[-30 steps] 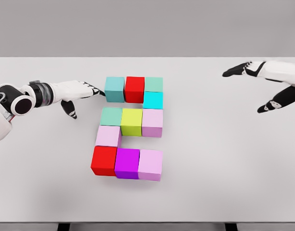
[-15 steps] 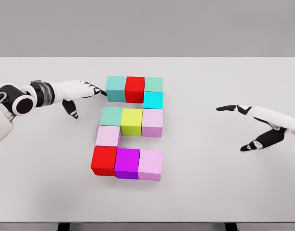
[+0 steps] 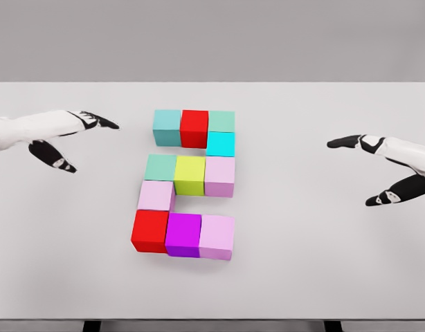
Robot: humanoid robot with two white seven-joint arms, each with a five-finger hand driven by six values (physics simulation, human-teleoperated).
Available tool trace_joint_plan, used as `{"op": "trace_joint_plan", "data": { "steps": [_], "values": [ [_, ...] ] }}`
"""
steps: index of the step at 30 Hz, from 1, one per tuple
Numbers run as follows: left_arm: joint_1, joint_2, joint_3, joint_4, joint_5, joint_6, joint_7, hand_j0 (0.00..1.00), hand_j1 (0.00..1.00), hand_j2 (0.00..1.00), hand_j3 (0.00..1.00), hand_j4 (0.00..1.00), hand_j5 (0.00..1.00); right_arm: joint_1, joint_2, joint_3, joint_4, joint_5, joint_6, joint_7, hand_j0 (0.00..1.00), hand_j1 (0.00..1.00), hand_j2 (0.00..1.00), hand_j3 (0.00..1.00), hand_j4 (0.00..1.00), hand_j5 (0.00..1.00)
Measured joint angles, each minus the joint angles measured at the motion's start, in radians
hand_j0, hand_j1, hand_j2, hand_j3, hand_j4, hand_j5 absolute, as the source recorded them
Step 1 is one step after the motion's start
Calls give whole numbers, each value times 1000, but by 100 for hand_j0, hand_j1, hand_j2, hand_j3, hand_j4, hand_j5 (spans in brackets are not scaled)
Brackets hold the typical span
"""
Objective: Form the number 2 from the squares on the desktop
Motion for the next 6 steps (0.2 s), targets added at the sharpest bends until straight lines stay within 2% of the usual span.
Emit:
{"op": "trace_joint_plan", "data": {
  "steps": [3,6],
  "values": [
    [74,58,13,3,159,-26,-1,100,100,100,100,100,100,0,7,2,-3,25,0,0,100,100,100,100,100,100],
    [109,82,19,7,225,-34,0,100,100,100,100,100,100,0,9,5,-7,36,0,0,100,100,100,100,100,100]
  ]
}}
